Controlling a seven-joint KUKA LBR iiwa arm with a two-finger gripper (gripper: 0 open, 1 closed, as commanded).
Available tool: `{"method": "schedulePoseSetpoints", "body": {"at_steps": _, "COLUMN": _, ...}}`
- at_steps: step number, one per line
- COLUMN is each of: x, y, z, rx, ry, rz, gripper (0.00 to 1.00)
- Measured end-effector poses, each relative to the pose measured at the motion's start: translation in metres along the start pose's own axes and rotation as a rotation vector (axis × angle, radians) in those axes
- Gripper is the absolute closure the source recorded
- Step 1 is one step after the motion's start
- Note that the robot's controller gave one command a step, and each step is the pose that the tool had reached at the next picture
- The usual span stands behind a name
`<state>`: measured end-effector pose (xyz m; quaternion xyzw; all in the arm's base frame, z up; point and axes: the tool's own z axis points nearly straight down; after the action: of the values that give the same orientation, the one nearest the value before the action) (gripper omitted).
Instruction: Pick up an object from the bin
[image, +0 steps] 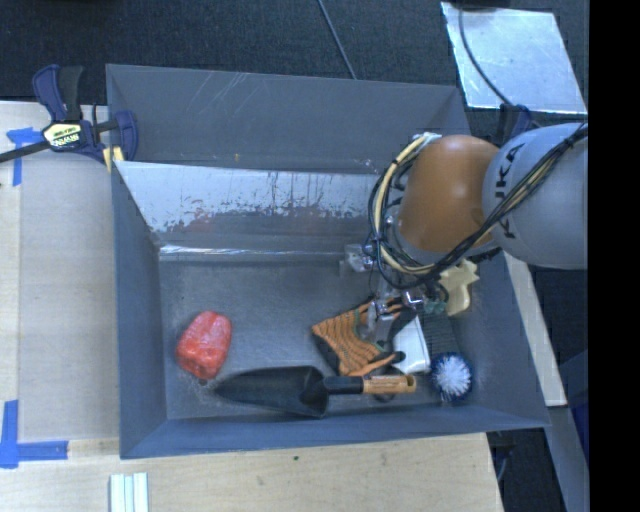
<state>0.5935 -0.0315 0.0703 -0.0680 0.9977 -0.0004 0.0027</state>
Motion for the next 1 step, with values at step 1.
{"method": "schedulePoseSetpoints", "body": {"at_steps": 1, "x": 0.0588, "y": -0.0176, "z": -0.055, "rx": -0.003, "ry": -0.005, "rz": -0.064, "gripper": 0.0}}
